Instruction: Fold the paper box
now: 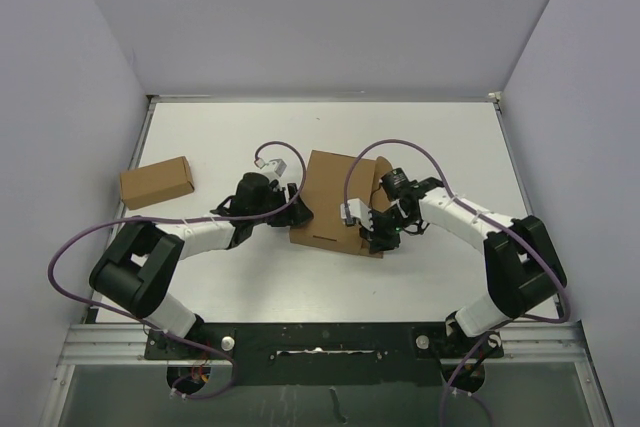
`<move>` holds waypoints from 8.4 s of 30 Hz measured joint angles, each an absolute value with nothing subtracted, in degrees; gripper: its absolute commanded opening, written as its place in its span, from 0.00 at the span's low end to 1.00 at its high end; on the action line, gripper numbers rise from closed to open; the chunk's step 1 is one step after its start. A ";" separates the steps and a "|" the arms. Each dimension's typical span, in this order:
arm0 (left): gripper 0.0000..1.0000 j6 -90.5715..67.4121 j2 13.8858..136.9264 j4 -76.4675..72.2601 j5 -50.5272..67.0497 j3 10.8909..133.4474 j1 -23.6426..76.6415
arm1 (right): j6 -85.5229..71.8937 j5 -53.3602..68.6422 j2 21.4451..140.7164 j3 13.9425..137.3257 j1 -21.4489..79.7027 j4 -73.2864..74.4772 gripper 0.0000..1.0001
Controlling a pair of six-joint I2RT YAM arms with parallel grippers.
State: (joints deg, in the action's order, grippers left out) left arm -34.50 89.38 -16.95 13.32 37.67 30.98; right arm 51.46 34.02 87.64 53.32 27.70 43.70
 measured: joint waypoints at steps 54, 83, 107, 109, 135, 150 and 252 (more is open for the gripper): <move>0.57 -35.53 90.19 -17.74 15.00 37.65 30.22 | 51.83 36.51 88.92 54.63 25.91 46.09 0.02; 0.57 -35.55 90.19 -17.72 15.00 37.65 30.33 | 47.79 35.31 89.67 55.72 26.79 46.46 0.01; 0.57 -35.57 90.19 -17.69 15.16 37.65 30.28 | 48.60 36.49 90.76 56.25 26.39 47.35 0.01; 0.57 -35.55 90.19 -17.69 15.16 37.65 30.28 | 48.10 36.45 90.74 56.25 26.74 47.24 0.01; 0.56 -35.81 90.19 -17.54 12.75 37.98 31.68 | 40.97 35.97 90.41 57.78 29.63 46.04 0.02; 0.72 -34.68 90.54 -11.86 12.86 41.39 31.73 | 42.85 39.94 87.37 57.84 25.15 46.59 0.28; 0.70 -26.68 82.11 -4.21 16.32 47.62 21.78 | 49.15 39.09 77.12 54.50 -13.19 46.44 0.03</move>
